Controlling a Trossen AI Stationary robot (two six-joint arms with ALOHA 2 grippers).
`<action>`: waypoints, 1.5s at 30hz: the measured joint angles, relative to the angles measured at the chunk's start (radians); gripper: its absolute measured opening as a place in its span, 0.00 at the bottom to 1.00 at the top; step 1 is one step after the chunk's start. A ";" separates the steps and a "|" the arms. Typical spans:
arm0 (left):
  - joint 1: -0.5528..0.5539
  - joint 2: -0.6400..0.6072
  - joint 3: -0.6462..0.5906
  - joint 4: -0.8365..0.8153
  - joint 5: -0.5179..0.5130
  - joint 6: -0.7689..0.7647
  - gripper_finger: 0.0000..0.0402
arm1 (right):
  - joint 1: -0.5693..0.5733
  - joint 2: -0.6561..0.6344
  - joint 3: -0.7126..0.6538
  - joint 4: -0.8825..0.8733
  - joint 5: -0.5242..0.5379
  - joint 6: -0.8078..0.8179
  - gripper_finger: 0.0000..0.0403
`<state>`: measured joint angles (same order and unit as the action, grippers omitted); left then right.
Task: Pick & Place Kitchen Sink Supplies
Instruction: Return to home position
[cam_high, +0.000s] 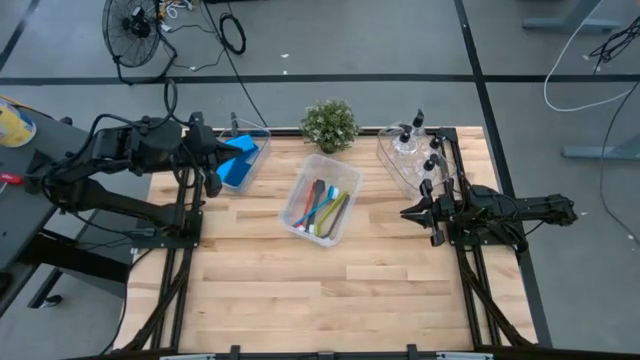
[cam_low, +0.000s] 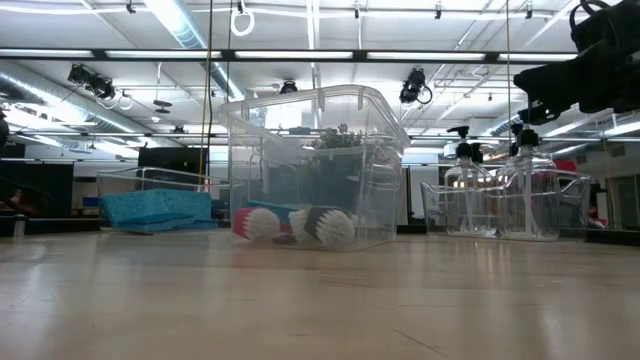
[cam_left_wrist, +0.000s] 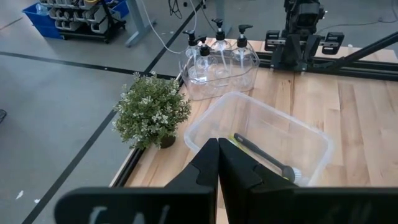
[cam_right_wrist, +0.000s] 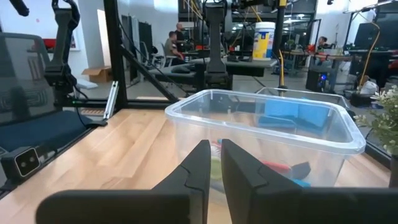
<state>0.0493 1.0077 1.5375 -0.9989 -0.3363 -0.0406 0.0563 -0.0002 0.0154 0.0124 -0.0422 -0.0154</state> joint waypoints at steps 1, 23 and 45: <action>0.000 0.000 0.000 0.000 0.000 0.000 0.04 | 0.000 0.000 0.000 0.000 0.000 0.000 0.11; 0.000 0.000 0.000 0.000 0.000 0.000 0.04 | 0.000 0.008 0.000 0.001 0.000 0.003 0.11; -0.001 -0.001 0.000 0.032 0.000 -0.021 0.04 | 0.000 0.008 0.001 0.001 0.000 0.000 0.11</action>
<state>0.0486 1.0064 1.5375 -0.9674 -0.3363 -0.0617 0.0559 0.0074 0.0162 0.0132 -0.0418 -0.0151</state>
